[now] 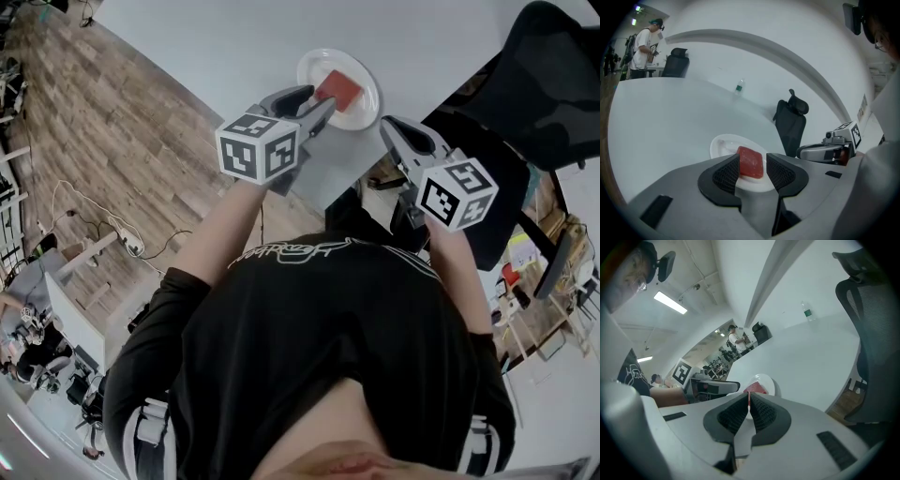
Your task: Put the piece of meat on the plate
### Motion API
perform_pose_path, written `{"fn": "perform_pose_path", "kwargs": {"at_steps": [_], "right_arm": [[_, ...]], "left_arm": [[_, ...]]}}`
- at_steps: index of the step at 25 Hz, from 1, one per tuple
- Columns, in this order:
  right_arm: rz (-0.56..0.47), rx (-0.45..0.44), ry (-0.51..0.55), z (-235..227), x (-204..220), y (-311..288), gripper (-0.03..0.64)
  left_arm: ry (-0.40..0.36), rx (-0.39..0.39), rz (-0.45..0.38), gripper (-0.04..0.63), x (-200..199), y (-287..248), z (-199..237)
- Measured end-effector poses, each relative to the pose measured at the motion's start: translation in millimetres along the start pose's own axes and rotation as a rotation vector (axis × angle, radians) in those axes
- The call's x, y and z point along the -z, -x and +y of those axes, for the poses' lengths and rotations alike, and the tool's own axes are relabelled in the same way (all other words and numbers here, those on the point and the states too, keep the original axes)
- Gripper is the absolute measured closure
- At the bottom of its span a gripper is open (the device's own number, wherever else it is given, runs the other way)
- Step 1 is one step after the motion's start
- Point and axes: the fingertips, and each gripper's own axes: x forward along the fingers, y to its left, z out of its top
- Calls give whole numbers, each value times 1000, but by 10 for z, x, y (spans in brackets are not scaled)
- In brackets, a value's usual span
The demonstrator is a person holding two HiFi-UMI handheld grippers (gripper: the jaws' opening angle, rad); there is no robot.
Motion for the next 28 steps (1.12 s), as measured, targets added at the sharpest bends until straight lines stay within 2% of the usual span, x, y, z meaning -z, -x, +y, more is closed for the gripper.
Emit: {"fn": "perform_pose_path", "kwargs": {"at_steps": [2,8,15,20,24,28], "right_arm": [[-5,-4,6,46,-29,8,600],[-37,-16,45,297,-119,89,600],[-100,-67,93,868,-155,288,600],[-131,-90,133,1311,-91,527,600],[-155,-107,157,1749,9,756,600],[-195,-131,204,2144,46,970,600]], "left_arm": [[-12,24,-5,414,-33,87,-92],[-48,77,-73,490,-180,446,-401],[-145,129,-139,586,-200,1015,-850],[-217,150,-150,588,2,1458,-1222],[-208,156,-150,588,227,1854,-1427],[-194,156,-191,588,350,2190,-1546]]}}
